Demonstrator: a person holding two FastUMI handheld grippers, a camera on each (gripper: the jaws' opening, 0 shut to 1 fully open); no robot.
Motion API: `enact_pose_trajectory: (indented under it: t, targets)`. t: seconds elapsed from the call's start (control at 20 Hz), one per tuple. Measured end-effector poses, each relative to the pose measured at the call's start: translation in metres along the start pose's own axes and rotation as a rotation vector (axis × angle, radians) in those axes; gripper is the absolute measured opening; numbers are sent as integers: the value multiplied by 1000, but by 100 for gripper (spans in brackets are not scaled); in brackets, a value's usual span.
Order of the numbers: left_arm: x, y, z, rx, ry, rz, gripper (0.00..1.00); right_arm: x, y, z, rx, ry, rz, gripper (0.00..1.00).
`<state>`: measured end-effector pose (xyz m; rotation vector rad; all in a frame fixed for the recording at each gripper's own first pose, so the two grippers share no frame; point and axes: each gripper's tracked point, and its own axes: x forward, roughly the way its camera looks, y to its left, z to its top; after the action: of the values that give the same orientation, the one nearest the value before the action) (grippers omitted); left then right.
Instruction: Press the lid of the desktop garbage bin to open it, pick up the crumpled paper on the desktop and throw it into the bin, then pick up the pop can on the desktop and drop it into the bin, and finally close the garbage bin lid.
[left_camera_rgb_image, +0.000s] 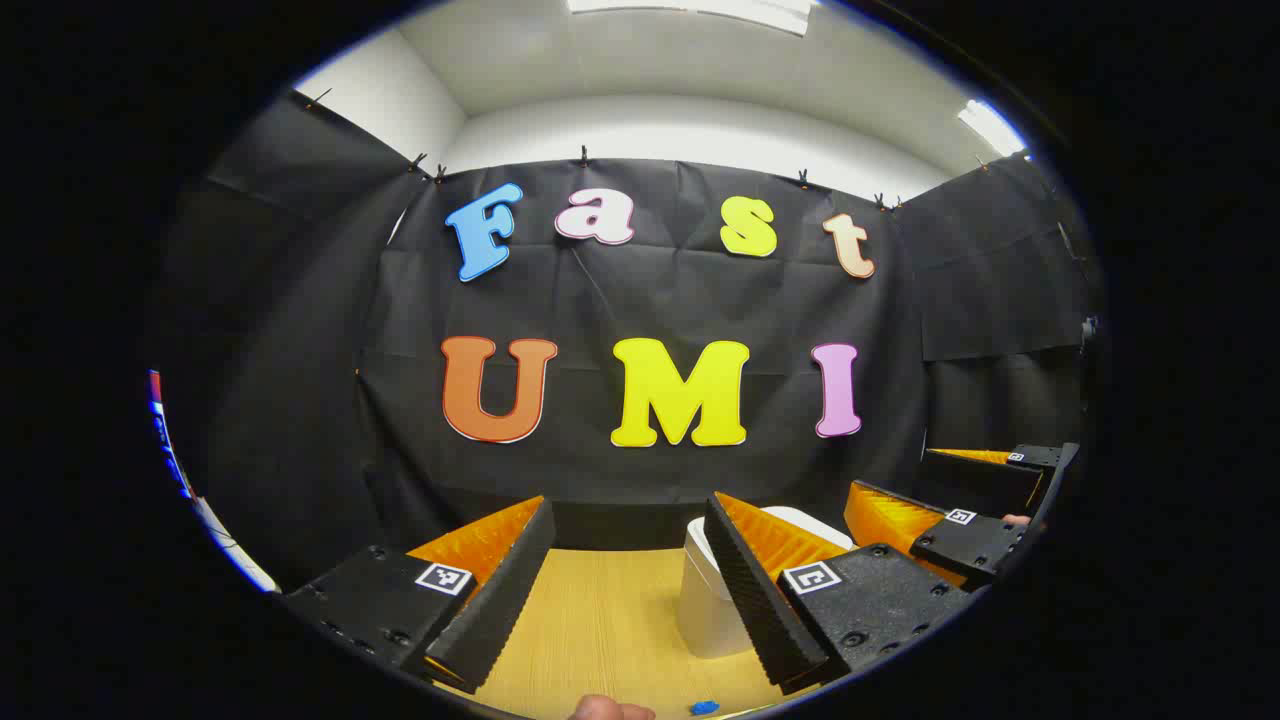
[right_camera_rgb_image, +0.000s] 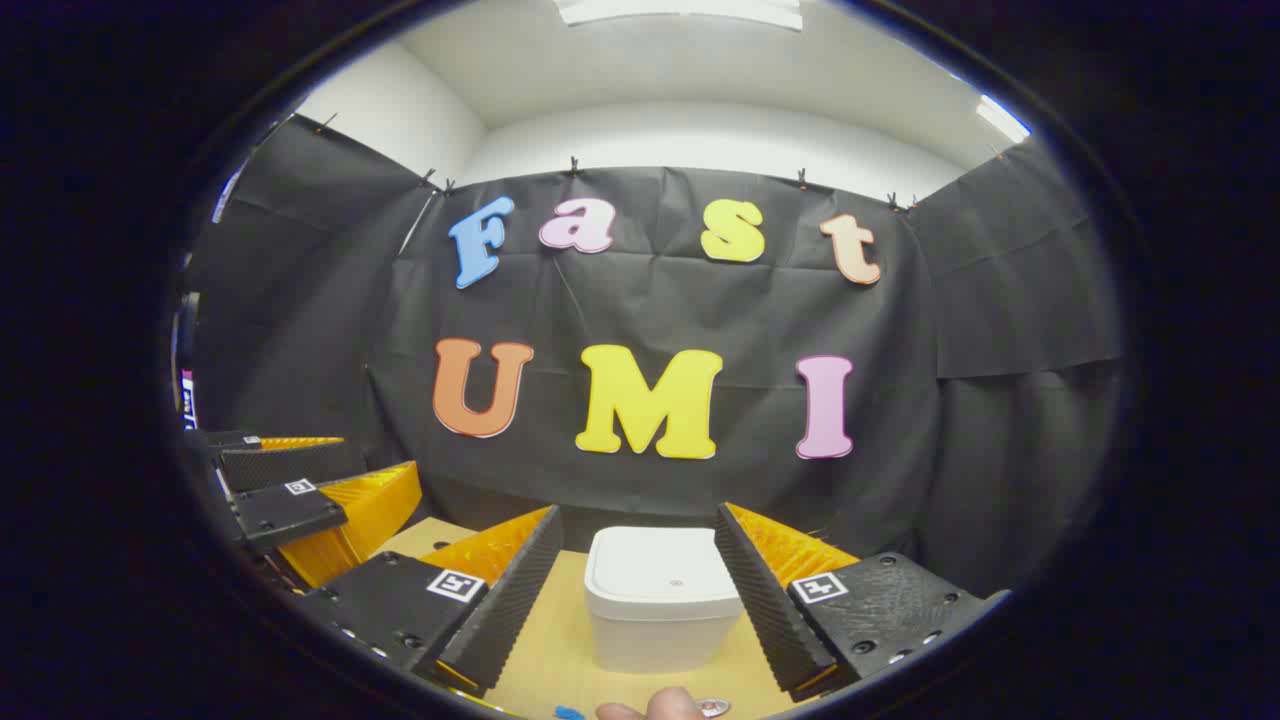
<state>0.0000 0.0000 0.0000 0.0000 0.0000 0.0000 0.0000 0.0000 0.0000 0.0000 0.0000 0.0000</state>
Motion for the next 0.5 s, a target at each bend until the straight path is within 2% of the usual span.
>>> enact_pose_trajectory:
  t: [0.05, 0.1, 0.35, 0.5]
  targets:
    - [0, 1, -2, -1, 6, 1, 87, 1, 3, 0, 3, -1, 3, 95]
    - [0, 2, -3, -2, 11, 2, 96, 1, 5, -1, 4, 1, 8, 96]
    - [0, 6, -5, -8, 25, 11, 96, 4, 13, -6, 11, 20, 27, 98]
    - [1, 5, -8, -9, 33, 15, 96, 9, 11, -7, 20, 26, 25, 95]
